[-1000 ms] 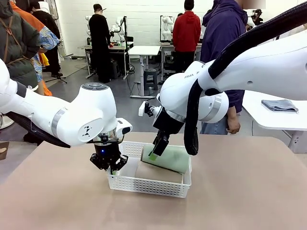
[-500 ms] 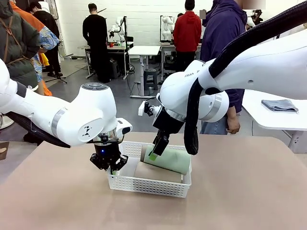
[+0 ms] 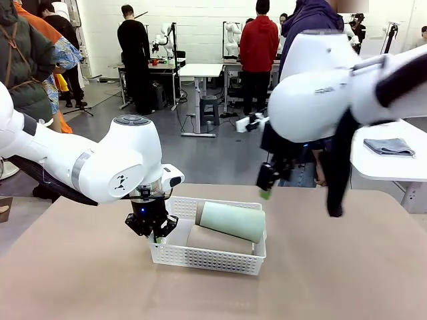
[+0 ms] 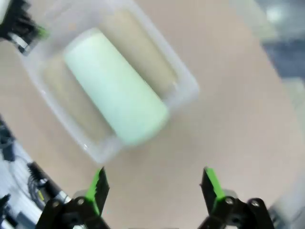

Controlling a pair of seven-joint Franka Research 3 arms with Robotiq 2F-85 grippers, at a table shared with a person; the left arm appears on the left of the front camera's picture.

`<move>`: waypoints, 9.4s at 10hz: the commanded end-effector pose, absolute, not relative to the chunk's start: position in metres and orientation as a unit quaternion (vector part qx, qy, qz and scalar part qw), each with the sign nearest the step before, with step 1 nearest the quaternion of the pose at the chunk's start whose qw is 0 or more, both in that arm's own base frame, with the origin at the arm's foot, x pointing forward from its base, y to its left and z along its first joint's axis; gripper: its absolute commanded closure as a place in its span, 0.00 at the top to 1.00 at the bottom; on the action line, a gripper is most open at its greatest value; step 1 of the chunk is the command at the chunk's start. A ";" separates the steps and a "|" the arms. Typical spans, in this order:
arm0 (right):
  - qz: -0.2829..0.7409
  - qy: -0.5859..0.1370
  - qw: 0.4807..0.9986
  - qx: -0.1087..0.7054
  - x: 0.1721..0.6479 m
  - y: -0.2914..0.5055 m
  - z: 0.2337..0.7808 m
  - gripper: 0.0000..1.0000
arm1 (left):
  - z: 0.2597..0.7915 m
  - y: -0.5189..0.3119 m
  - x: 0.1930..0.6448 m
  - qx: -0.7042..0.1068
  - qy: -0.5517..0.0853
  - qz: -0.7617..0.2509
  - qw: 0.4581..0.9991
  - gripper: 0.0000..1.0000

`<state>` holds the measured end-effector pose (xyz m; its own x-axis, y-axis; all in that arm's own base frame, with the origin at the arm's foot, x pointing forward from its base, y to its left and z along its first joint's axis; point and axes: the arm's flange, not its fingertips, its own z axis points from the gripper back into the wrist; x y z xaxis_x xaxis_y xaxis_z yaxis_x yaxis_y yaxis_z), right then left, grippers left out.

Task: Clean and organize the cups into the basket.
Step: Pick up the Reusable plastic cup from the right side of the table and stack it inside the Organizing basket in the center of the table, then move the Organizing basket back to the left side of the table.

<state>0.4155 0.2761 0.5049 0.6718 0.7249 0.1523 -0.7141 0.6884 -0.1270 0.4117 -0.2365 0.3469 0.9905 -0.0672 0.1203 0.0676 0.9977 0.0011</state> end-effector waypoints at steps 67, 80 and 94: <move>-0.175 -0.091 0.757 0.623 0.223 -0.238 0.401 1.00 | 0.340 0.091 0.401 0.064 -0.080 -0.027 0.994 0.87; -0.175 -0.091 0.757 0.623 0.223 -0.238 0.401 1.00 | 0.420 0.023 0.233 0.093 -0.202 0.070 0.972 1.00; -0.175 -0.091 0.757 0.623 0.223 -0.238 0.401 1.00 | 0.551 0.148 0.298 -0.255 -0.038 -0.016 0.966 1.00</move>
<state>0.2259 -0.2411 0.4014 0.9238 -0.3779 -0.0620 0.1309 0.1594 0.9785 0.2876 0.1202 0.5368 0.9827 0.0066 0.1853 0.0519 0.9495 -0.3093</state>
